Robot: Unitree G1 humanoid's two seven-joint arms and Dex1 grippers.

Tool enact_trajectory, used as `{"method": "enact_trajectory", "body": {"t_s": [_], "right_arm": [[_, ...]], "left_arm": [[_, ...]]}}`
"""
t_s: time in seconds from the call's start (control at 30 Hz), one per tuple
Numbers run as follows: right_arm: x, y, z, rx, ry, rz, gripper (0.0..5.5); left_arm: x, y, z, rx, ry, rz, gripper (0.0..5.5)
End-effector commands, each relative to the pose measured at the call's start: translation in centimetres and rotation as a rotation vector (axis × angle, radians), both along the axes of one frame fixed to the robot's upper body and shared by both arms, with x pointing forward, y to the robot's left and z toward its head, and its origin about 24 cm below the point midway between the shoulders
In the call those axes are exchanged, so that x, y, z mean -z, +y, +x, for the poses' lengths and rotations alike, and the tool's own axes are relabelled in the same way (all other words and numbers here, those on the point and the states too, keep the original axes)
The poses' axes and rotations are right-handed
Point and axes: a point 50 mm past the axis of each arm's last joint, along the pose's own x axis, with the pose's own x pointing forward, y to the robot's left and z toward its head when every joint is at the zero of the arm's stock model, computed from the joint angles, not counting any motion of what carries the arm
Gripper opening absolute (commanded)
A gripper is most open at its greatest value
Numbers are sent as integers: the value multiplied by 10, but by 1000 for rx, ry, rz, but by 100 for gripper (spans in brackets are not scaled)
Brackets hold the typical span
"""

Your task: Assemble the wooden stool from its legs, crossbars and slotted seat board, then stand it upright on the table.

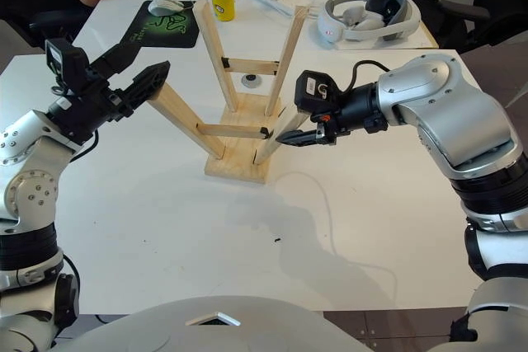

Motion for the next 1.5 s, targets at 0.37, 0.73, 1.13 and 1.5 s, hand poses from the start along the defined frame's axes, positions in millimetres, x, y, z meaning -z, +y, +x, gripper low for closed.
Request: {"method": "enact_trajectory", "body": {"t_s": [0.37,0.73,1.13,1.5], "right_arm": [[87,10,2,1,340,-170,206],[82,24,22,-13,302,-118,206],[61,30,34,9,258,-31,206],[72,43,24,-27,263,-150,206]], "left_arm": [[15,-3,-3,-21,44,-13,342],[16,-4,-2,-16,40,-21,342],[9,2,3,-20,22,-27,342],[12,4,7,-9,44,-21,342]]}}
